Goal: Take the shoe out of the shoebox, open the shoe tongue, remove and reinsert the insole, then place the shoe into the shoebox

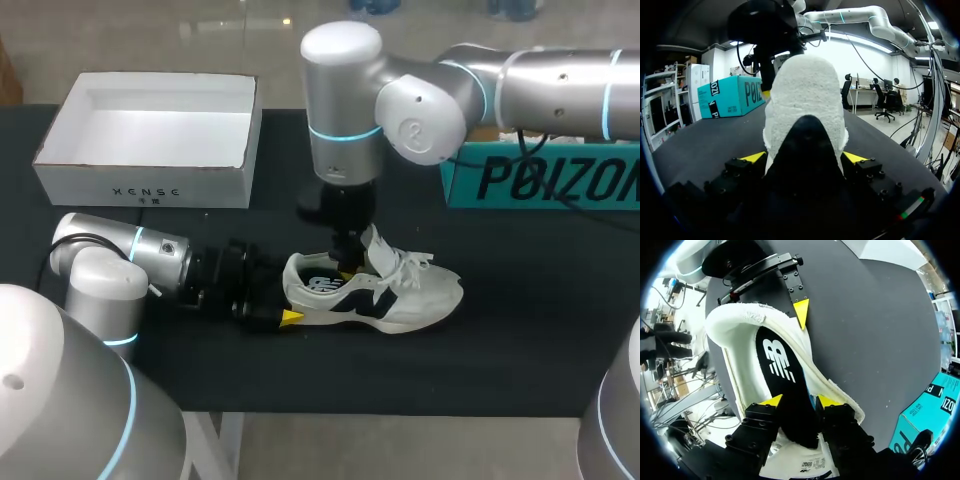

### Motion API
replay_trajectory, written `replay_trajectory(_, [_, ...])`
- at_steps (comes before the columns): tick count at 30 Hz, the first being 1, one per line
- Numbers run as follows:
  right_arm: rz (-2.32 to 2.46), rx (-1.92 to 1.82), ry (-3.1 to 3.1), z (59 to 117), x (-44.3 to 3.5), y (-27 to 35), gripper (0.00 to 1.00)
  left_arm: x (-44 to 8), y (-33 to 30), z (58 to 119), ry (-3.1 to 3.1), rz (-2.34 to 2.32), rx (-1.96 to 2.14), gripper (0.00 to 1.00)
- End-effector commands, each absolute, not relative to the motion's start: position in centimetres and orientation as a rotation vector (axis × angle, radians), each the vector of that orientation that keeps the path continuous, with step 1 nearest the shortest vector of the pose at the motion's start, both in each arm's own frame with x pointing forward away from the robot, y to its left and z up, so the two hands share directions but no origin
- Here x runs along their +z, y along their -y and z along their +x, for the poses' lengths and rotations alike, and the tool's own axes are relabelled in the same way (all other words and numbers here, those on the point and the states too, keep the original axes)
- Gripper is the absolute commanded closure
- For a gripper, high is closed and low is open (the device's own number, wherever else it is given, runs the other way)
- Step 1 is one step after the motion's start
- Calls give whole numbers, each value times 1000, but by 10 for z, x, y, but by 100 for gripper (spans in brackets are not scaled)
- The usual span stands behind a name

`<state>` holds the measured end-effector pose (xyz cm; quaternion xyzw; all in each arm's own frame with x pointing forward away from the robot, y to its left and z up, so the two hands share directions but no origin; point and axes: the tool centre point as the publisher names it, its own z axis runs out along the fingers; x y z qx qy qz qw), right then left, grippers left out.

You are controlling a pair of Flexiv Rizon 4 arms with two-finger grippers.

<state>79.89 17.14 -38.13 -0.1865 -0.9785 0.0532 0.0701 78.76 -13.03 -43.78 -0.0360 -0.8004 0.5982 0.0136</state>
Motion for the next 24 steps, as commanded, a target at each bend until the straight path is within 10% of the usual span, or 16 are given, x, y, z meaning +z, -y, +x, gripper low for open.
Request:
replay_trajectory(1, [-554, 173, 2935, 800, -399, -177, 57, -443, 130, 788, 2497, -114, 1861, 100])
replay_trajectory(16, [-517, 145, 2857, 783, -439, -184, 56, -443, 130, 788, 2497, -114, 1861, 100])
replay_trajectory(18, [-506, 147, 2852, 780, -440, -184, 100, -443, 130, 788, 2497, -114, 1861, 100])
replay_trajectory(24, [-476, 148, 2844, 774, -436, -184, 100, -443, 130, 788, 2497, -114, 1861, 100])
